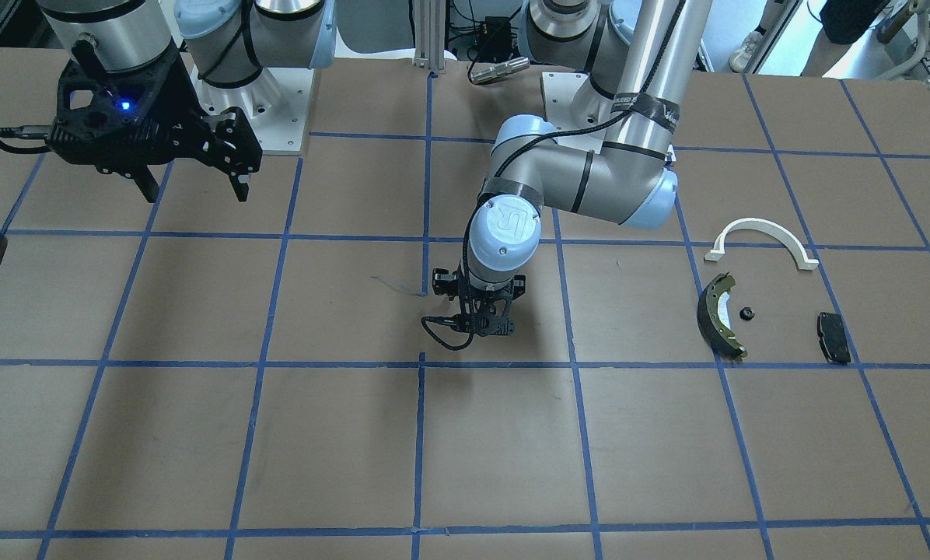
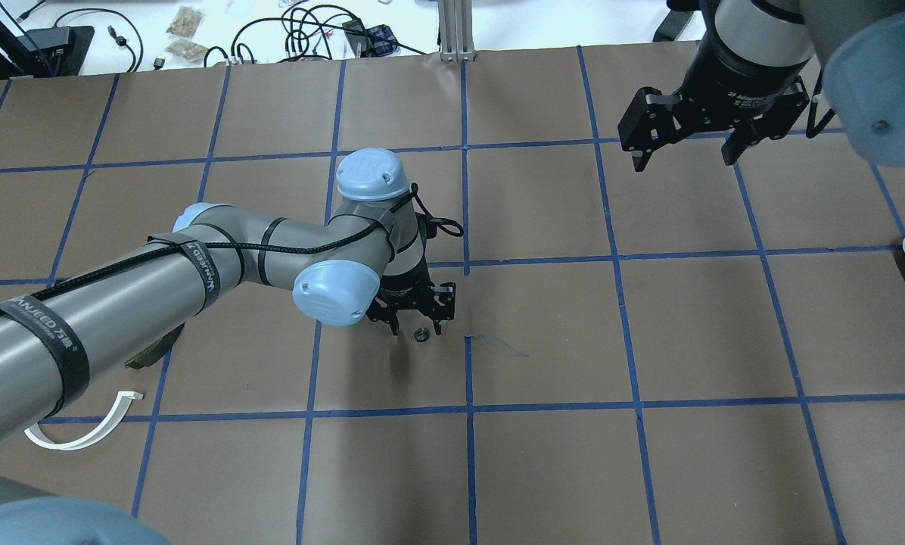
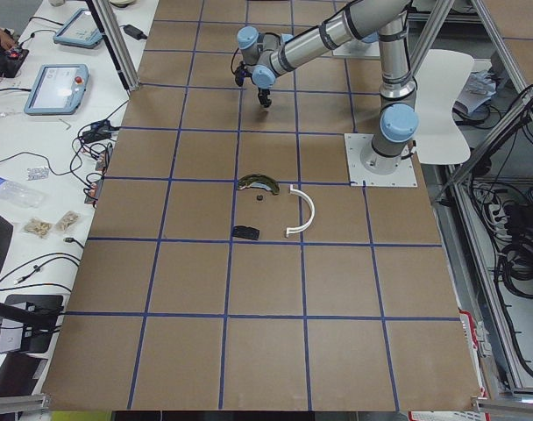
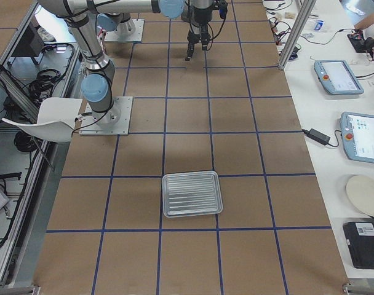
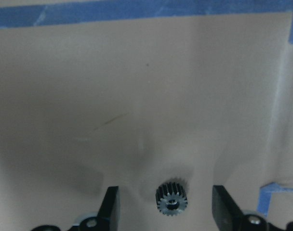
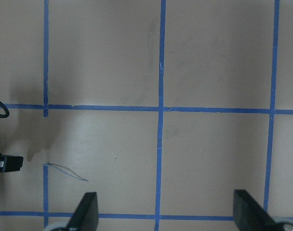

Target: Place bearing gear from tray to pile

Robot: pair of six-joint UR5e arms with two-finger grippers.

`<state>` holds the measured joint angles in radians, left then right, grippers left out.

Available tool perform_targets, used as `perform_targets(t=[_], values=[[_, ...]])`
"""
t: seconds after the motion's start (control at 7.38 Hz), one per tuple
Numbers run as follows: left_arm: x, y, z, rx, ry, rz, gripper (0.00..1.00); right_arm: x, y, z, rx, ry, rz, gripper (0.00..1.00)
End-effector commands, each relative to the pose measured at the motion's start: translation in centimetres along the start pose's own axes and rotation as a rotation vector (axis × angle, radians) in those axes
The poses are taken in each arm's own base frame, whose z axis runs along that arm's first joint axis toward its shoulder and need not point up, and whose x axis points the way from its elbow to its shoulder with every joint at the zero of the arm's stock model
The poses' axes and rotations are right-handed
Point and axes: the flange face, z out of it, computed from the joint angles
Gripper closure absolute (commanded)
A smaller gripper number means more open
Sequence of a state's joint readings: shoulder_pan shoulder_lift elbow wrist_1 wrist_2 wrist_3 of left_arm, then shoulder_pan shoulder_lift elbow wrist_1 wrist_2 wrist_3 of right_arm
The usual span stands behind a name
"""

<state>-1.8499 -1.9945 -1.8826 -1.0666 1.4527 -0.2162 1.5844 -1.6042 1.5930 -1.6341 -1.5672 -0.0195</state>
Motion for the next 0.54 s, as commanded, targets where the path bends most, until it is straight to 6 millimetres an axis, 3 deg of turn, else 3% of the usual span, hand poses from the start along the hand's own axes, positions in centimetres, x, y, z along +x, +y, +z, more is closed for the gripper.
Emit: perform_targets(t=[0.0, 0.14, 0.41], values=[[0.07, -0.04, 0.40, -0.007, -0.008, 0.004, 0.29, 0.07, 0.07, 0.09, -0.007, 0.000, 0.001, 0.00], [0.13, 0.00, 0.33, -0.003, -0.011, 0.004, 0.29, 0.05, -0.02, 0.24, -0.010, -0.001, 0.001, 0.00], [0.13, 0.07, 0.20, -0.003, -0.011, 0.005, 0.48, 0.05, -0.01, 0.20, -0.012, -0.001, 0.001, 0.00]])
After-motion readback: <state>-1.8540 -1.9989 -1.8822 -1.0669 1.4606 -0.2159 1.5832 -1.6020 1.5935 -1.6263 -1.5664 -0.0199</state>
